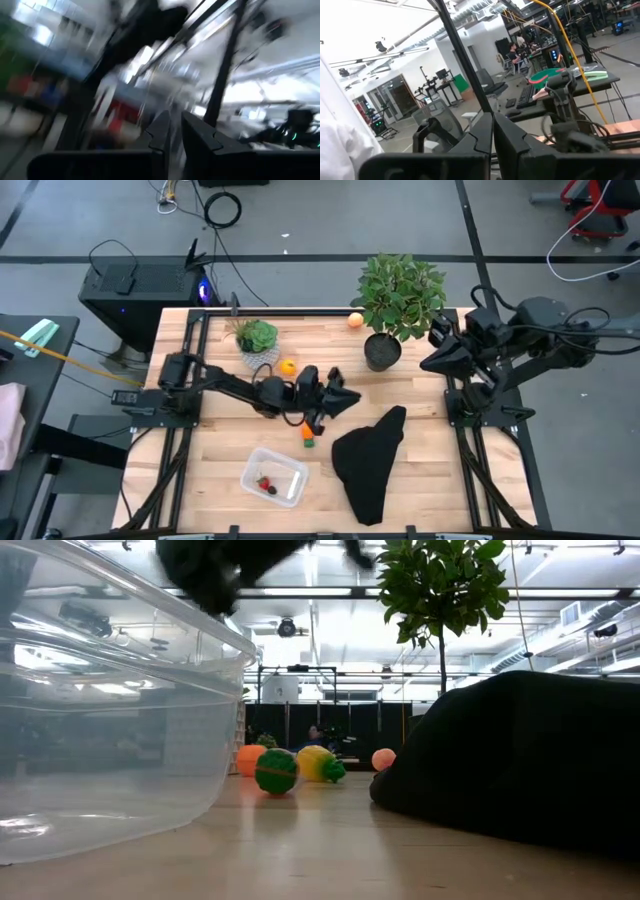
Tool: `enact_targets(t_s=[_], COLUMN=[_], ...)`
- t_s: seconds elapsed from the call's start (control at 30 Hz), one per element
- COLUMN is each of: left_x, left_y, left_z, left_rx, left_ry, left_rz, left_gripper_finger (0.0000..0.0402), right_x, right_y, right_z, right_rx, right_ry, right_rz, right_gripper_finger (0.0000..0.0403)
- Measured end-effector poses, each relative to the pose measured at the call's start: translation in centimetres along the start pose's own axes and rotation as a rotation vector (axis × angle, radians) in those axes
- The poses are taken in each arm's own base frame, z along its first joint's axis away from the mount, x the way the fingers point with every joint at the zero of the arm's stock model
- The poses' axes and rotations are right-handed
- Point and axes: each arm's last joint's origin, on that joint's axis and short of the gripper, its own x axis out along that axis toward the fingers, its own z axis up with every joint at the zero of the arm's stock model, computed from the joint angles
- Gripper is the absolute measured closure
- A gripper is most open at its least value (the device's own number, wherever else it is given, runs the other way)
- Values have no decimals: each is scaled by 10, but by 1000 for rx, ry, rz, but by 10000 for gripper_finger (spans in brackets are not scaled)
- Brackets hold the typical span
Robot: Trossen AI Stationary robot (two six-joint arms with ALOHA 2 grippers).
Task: Pick and placing Produce into tupperware
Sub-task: Put the carrot into the transparent bin
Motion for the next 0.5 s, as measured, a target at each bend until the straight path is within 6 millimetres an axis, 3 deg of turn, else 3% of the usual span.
enact_targets(t_s=[0.13, 0.27, 0.4, 0.5], left_x=[-60, -98, -105, -98], left_y=[13, 4, -15, -29], left_z=[-11, 14, 33, 54], left_rx=[-82, -103, -93, -73], left_ry=[137, 147, 337, 602], left_rz=[162, 281, 377, 543], left_gripper_finger=[350, 351, 366, 385], right_x=[3, 6, 9, 11], right_y=[-1, -3, -4, -6], right_z=[-1, -2, -3, -4], right_rx=[0, 0, -4, -10], right_ry=[-1, 0, -8, -13], right_rz=[-20, -40, -79, -108], right_gripper_finger=[380, 380, 380, 380])
